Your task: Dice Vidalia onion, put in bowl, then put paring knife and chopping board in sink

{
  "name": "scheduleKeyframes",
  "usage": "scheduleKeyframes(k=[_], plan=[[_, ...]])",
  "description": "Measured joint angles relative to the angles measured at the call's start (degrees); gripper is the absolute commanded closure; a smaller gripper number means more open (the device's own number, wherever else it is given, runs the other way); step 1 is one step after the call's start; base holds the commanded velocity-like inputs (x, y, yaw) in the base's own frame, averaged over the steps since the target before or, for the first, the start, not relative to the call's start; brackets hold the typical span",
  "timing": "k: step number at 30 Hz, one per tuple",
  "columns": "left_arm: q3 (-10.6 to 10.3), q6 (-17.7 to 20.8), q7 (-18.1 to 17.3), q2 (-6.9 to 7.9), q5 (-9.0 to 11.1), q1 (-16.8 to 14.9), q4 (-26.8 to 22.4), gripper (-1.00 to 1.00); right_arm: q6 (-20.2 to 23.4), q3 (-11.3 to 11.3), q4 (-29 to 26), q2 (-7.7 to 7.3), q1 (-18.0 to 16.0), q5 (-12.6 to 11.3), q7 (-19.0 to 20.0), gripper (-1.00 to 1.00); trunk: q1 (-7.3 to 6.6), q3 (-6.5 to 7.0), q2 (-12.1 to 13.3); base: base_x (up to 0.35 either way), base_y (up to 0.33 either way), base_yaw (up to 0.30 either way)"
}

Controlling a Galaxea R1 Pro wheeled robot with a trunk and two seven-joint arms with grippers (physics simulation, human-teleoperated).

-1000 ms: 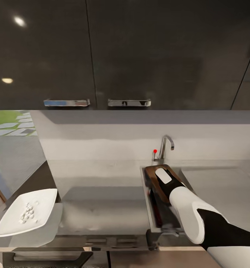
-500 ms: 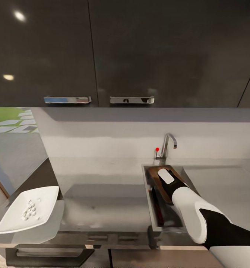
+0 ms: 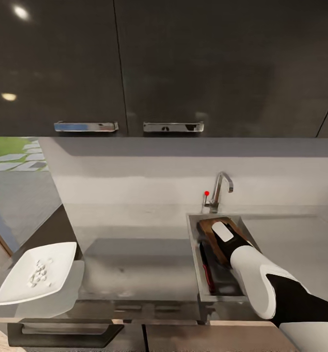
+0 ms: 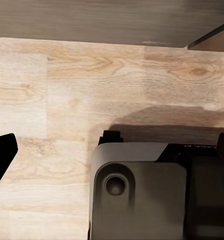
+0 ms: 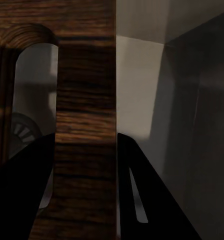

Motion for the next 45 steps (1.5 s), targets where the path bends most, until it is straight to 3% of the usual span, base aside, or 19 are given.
scheduleKeyframes(k=[45], plan=[[0.0, 0.1, 0.0, 0.0, 0.0, 0.0, 0.0, -1.0, 0.0, 0.0, -0.1, -0.01, 0.0, -0.1, 0.0, 1.0, 0.0, -4.14, 0.0, 0.0, 0.0, 0.0]])
